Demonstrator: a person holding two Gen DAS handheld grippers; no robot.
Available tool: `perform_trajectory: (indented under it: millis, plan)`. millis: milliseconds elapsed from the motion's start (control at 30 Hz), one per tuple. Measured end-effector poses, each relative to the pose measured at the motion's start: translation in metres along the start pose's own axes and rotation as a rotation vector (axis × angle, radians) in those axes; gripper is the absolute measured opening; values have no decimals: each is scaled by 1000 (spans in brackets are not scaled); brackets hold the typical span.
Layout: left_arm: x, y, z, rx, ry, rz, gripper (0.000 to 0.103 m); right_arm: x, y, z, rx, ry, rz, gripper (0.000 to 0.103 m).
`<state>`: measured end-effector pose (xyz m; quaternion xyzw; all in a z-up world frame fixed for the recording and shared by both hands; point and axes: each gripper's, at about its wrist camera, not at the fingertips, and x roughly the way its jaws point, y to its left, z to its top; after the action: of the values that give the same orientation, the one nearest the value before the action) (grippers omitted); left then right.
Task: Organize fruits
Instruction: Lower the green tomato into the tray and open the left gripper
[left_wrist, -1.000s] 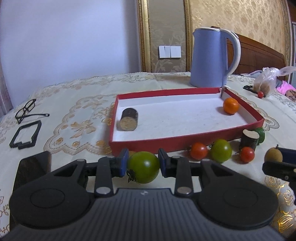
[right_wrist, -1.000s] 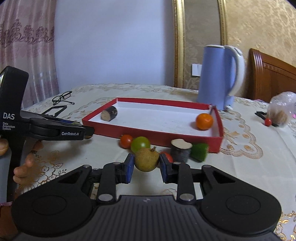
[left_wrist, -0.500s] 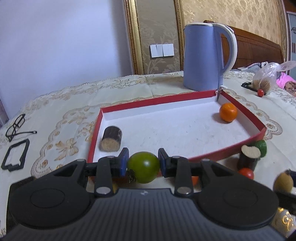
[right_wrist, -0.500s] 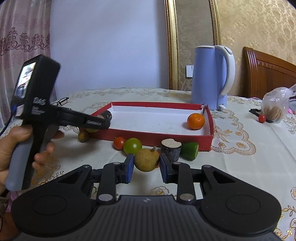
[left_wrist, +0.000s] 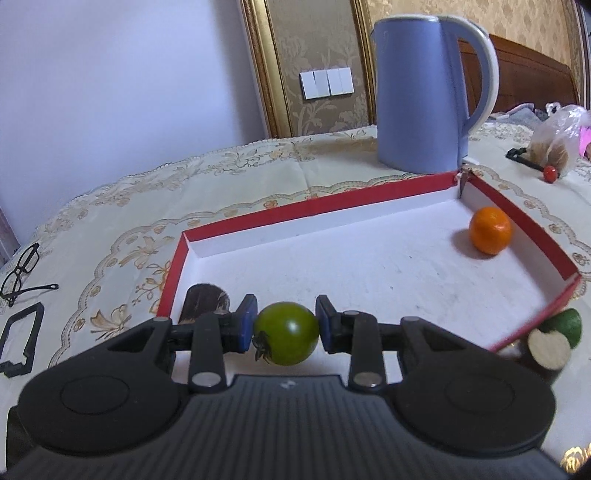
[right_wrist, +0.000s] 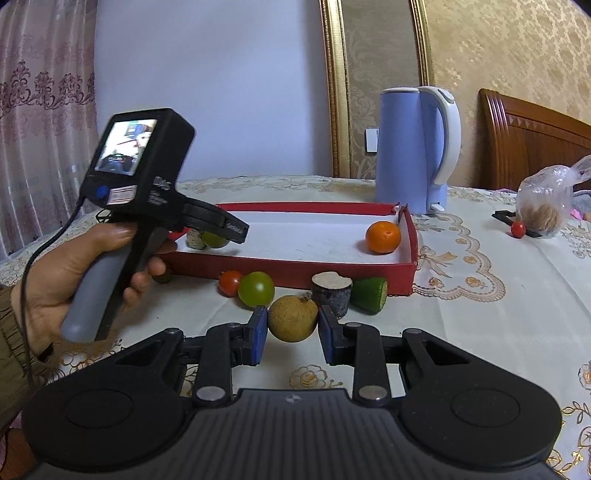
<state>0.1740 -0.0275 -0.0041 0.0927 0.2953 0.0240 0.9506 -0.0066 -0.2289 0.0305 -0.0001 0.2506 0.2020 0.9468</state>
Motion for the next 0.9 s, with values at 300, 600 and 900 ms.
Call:
perform_trajectory:
  millis: [300,600,900]
  plan:
    - [20,-14,19,33,9,33,31,-3,-5,-2,15,-5,-3,29]
    - [38,-14,33,18,23,64,76,-1,-9,0,27,-3,-10,29]
    - [-26,53,-20,-203,-93,98,103,15,-6,16,17,-9,-5,29]
